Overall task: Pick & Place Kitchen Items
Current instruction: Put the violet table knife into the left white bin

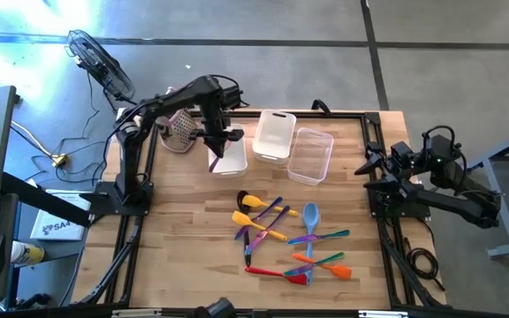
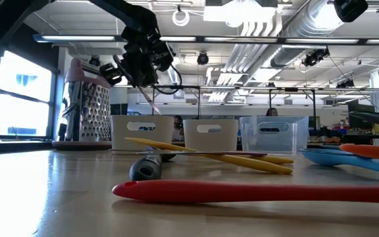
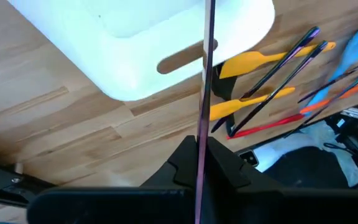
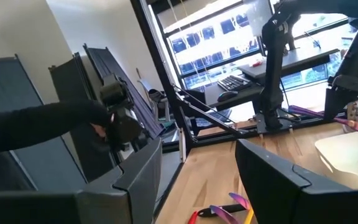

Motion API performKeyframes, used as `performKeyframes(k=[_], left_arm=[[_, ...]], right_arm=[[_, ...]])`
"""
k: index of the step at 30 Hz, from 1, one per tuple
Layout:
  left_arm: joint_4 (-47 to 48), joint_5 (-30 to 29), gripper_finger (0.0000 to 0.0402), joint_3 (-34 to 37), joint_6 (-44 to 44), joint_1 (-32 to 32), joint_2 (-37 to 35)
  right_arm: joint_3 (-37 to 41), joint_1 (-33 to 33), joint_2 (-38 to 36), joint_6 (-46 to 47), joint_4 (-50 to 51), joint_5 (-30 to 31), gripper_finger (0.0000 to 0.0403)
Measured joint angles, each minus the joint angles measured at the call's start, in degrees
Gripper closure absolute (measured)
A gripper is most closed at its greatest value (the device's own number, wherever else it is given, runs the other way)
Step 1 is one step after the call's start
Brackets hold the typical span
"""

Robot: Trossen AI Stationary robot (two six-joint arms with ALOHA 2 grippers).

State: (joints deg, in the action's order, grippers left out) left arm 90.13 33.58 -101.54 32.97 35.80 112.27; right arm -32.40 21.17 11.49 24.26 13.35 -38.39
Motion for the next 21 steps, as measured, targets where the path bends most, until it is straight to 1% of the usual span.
performKeyframes(k=[6,9,14,21], left_arm=[[-0.2,-0.9,0.0391,0.0,-2.7,0.6,3.1],[-0.2,-0.4,0.0391,0.0,-3.5,0.6,4.3],[-0.8,0.0,0.0391,0.0,-5.4,1.0,5.8],[-2.5,-1.6,0.0391,0.0,-3.9,2.6,5.8]], right_arm=[[0.0,0.0,0.0,-0.4,0.2,1.2,0.0203],[0.0,0.0,0.0,-0.6,0.2,2.5,0.0203],[0.0,0.0,0.0,-1.6,0.2,2.5,0.0203],[0.0,0.0,0.0,-1.6,1.1,3.6,0.0203]])
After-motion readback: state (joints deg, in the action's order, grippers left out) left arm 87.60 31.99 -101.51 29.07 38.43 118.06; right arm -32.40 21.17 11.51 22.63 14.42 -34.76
